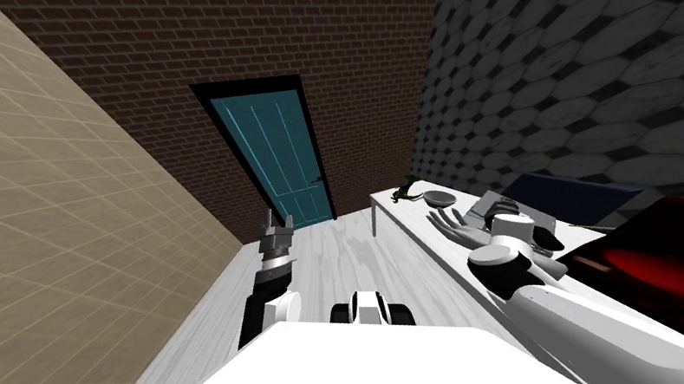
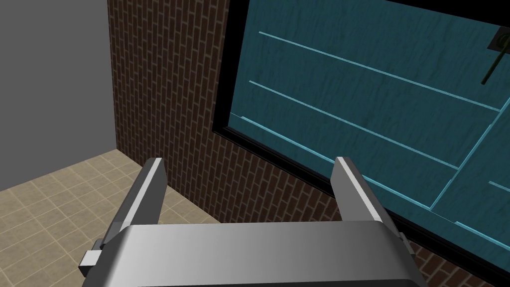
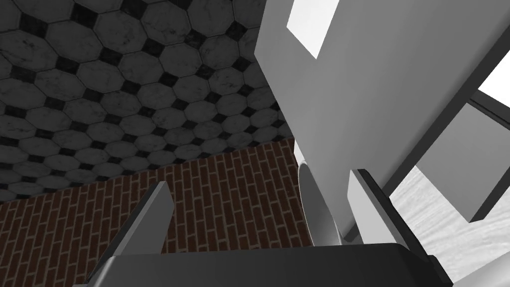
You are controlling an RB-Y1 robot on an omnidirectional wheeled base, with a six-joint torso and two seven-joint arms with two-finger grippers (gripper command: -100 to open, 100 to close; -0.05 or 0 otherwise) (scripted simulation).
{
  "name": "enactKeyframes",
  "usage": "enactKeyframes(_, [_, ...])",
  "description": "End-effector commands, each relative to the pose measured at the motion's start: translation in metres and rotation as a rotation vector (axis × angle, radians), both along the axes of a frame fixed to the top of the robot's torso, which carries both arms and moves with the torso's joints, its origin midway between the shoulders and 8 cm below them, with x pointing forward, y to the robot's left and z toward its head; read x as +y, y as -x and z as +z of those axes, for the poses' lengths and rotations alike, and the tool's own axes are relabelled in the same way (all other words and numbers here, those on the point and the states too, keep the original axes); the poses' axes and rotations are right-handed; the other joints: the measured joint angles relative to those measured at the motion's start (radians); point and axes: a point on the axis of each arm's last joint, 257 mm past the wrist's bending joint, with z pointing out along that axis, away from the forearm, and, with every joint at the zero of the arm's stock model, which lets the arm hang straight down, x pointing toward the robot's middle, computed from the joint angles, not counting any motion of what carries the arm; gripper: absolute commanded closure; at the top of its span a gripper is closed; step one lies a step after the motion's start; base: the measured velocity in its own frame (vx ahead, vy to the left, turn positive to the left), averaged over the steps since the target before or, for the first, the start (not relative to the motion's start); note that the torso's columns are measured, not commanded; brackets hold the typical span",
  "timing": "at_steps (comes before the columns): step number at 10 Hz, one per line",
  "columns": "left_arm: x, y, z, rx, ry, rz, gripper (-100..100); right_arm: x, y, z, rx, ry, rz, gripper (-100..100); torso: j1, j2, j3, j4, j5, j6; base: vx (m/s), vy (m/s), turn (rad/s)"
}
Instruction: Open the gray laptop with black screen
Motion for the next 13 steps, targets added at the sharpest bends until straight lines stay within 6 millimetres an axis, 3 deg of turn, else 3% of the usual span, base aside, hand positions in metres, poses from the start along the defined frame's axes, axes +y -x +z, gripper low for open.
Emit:
enactKeyframes(1, [0.000, 0.000, 0.000, 0.000, 0.000, 0.000, 0, -0.008, 0.006, -0.013, 0.139, 0.079, 0.055, -100, 0.001, 0.000, 0.000, 0.000, 0.001, 0.000, -0.037, -0.007, 0.278])
enactKeyframes(2, [0.000, 0.000, 0.000, 0.000, 0.000, 0.000, 0, -0.017, 0.009, -0.004, 0.193, 0.137, 0.059, -100, 0.000, 0.000, 0.000, 0.000, 0.000, -0.003, -0.043, -0.006, 0.165])
enactKeyframes(7, [0.000, 0.000, 0.000, 0.000, 0.000, 0.000, 0, 0.008, -0.026, 0.014, 0.379, 0.362, 0.184, -100, 0.000, 0.001, 0.001, 0.001, 0.001, 0.000, -0.001, 0.000, -0.001])
enactKeyframes(8, [0.000, 0.000, 0.000, 0.000, 0.000, 0.000, 0, 0.009, -0.027, 0.014, 0.394, 0.378, 0.189, -100, 0.000, 0.002, 0.001, 0.001, 0.001, 0.000, 0.000, 0.000, 0.000])
enactKeyframes(9, [0.000, 0.000, 0.000, 0.000, 0.000, 0.000, 0, -0.003, -0.012, -0.005, 0.534, 0.444, 0.236, -100, 0.000, 0.002, 0.001, 0.001, 0.001, 0.000, -0.031, -0.001, 0.322])
enactKeyframes(10, [0.000, 0.000, 0.000, 0.000, 0.000, 0.000, 0, -0.010, -0.013, 0.005, 0.590, 0.510, 0.248, -100, 0.000, 0.003, 0.002, 0.002, 0.001, -0.001, -0.040, -0.006, 0.171])
enactKeyframes(13, [0.000, 0.000, 0.000, 0.000, 0.000, 0.000, 0, 0.007, -0.031, 0.008, 0.731, 0.673, 0.324, -100, 0.000, 0.000, 0.000, 0.001, 0.001, 0.000, -0.009, -0.001, -0.021])
